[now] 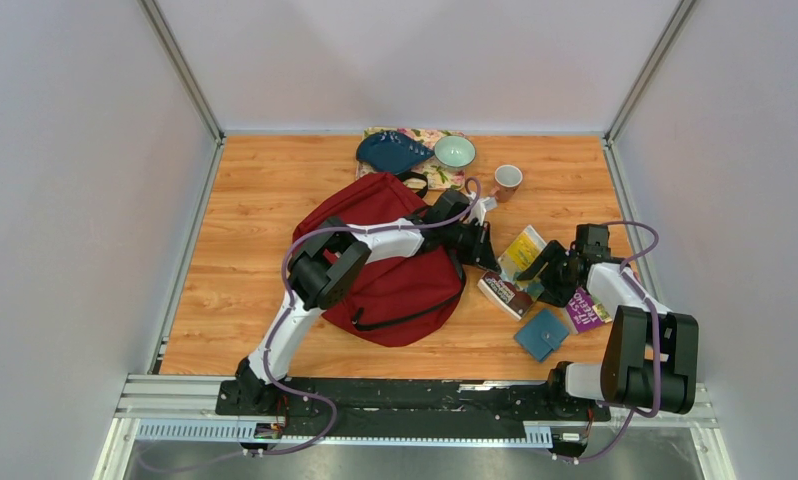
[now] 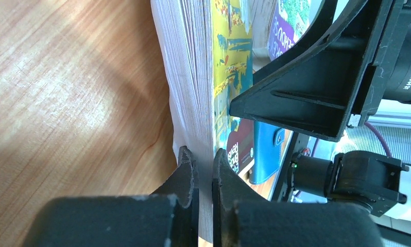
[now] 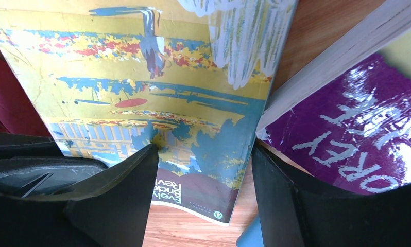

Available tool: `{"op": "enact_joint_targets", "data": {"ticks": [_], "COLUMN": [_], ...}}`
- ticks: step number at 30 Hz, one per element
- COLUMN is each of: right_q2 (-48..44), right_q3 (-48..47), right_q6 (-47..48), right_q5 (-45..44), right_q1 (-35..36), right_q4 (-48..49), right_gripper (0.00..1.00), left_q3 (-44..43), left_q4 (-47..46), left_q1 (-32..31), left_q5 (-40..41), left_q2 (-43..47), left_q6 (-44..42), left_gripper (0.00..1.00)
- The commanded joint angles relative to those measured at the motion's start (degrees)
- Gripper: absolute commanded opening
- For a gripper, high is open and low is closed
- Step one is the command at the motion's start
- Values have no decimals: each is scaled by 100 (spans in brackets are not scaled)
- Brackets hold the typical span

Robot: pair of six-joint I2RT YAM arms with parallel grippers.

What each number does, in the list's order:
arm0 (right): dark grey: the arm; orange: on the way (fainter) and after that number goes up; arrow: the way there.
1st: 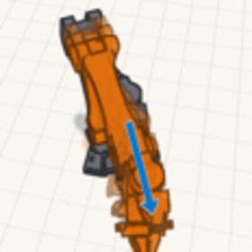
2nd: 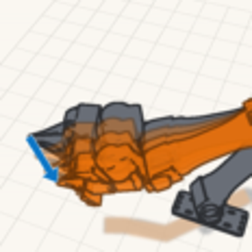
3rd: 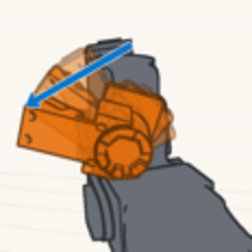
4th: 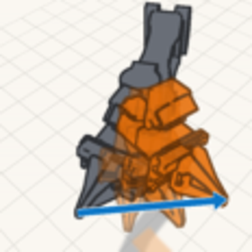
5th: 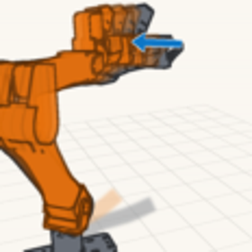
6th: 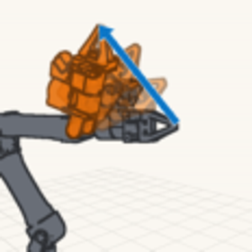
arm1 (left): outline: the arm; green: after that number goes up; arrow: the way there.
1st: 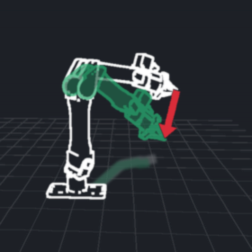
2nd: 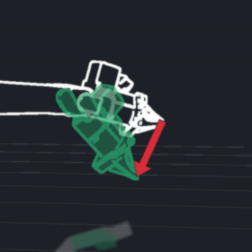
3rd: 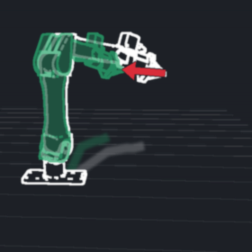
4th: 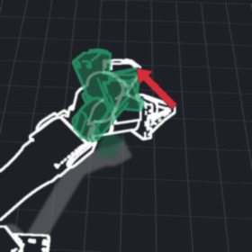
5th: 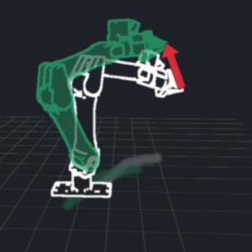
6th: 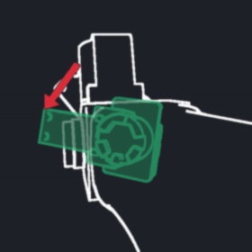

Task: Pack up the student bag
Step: Pick up the book from the center of the board.

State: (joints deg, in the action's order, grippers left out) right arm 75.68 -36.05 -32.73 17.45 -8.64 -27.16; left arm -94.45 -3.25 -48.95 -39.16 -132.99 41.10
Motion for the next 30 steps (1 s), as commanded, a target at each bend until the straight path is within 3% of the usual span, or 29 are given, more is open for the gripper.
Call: {"op": "enact_joint_targets", "data": {"ticks": [1,5,17,26,30], "right_q2": [-18,-194,-1423,-2303,-2330], "right_q3": [-305,-507,-543,-271,-367], "right_q6": [-84,-23,-32,-321,-348], "right_q5": [689,654,821,2666,3071], "right_q1": [109,109,-120,-138,-15], "right_q4": [475,282,-26,992,1160], "right_gripper": [68,68,72,73,74], "left_q3": [-65,234,1648,2940,3590], "left_q4": [-476,-299,-1160,-2486,-3722], "left_q1": [-352,-291,113,500,667], "left_q5": [-392,214,734,822,682], "left_q2": [368,931,2663,3850,4227], "left_q6": [-93,-436,-235,581,1372], "left_gripper": [0,0,0,0,0]}}
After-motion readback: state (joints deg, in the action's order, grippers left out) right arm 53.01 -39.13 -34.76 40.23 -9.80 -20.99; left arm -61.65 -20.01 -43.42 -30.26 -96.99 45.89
